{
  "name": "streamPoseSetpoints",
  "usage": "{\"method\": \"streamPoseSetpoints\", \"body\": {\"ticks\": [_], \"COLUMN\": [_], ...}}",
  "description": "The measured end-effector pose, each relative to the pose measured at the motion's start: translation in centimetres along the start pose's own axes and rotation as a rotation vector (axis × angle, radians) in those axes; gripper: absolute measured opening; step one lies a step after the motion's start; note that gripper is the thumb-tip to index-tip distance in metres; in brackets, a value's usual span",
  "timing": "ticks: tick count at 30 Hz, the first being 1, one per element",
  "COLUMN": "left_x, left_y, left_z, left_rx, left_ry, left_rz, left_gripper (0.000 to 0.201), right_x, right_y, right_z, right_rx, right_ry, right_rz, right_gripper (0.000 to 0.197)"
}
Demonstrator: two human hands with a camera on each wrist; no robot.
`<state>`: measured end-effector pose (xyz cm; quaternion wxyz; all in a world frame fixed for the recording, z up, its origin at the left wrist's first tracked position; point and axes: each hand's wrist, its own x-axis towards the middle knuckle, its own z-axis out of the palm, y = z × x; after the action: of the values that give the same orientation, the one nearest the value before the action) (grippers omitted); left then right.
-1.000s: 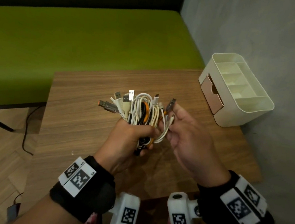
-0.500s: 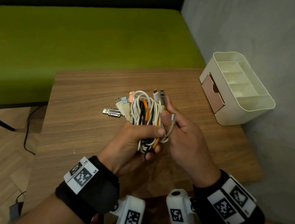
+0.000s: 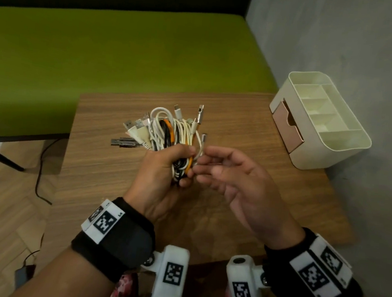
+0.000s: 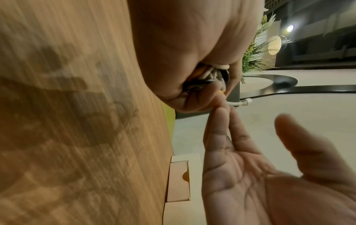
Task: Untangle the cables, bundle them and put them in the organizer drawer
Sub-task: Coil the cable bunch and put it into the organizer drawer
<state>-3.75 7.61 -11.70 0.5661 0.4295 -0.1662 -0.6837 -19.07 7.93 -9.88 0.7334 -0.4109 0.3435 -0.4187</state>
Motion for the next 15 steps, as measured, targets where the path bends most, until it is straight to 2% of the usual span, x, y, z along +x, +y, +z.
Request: {"method": "streamPoseSetpoints", "body": {"ticks": [3, 6, 8, 10, 13, 15], "left_x": [-0.3, -0.6, -0.7, -0.9, -1.0, -1.1], "left_y": [-0.2, -0.7, -0.8, -0.9, -0.8, -0.8], "left_z": [0.2, 0.4, 0.5, 0.7, 0.9, 1.0], "left_rx": [0.002, 0.045, 0.105, 0.177, 0.236, 0.259], "left_ry": [-0.053, -0.105, -0.137, -0.176, -0.201, -0.196], "left_rz": [0.006, 0.018, 0.055, 0.094, 0.127, 0.14], "left_gripper": [0.011, 0.032, 0.041, 0.036, 0.025, 0.022], "right_x": [-0.1, 0.0, 0.0, -0.1, -0.1, -0.1], "right_y": [0.0, -0.1, -0.2, -0.4, -0.4, -0.2], "right_z": [0.1, -0.2, -0.6, -0.8, -0.8, -0.9], "right_rx": [-0.116, -0.296, -0.405, -0.558, -0.726, -0.653], "right_ry": [0.008, 0.15, 0.201, 0.246, 0.287, 0.322], "right_rz": [-0.071, -0.152, -0.21, -0.273, -0.397, -0.404], "right_gripper": [0.032, 0.018, 0.016, 0.016, 0.031, 0.053]}}
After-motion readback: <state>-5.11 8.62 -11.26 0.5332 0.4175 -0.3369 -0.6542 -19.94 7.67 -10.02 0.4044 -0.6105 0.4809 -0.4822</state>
